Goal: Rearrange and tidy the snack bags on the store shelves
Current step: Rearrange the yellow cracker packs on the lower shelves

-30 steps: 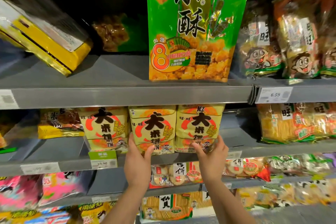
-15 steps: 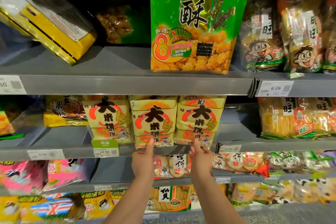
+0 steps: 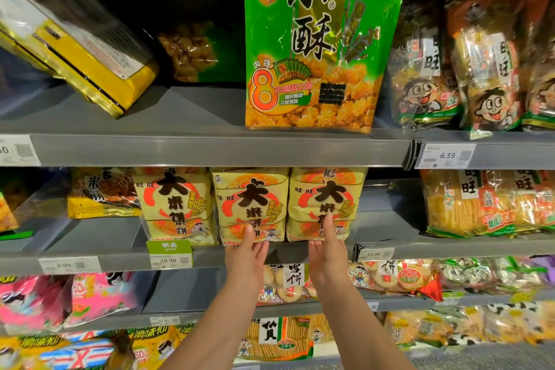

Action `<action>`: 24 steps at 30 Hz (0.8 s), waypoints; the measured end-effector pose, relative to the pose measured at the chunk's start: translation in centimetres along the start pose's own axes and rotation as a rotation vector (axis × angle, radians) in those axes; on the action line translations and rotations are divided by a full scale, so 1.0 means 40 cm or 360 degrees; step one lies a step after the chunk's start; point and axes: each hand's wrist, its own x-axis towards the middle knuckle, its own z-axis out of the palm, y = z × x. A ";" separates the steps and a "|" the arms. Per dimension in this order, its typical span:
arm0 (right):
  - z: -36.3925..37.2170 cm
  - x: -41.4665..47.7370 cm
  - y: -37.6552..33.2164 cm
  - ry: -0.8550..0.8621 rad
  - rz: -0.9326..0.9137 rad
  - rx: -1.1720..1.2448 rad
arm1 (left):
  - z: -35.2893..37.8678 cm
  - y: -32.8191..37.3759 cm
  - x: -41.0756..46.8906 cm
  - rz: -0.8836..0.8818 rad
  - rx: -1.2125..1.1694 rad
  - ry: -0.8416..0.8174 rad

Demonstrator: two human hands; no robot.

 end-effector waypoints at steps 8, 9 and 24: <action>0.005 0.004 -0.005 0.0274 -0.0005 -0.0433 | -0.046 0.039 0.007 0.0030 0.0584 -0.0036; 0.007 0.002 -0.004 0.0365 -0.0013 -0.0508 | -0.053 0.050 0.009 0.0054 0.0724 -0.0003; 0.004 -0.020 0.014 0.0486 -0.0040 -0.0297 | -0.059 0.019 -0.024 -0.0110 0.0998 -0.0078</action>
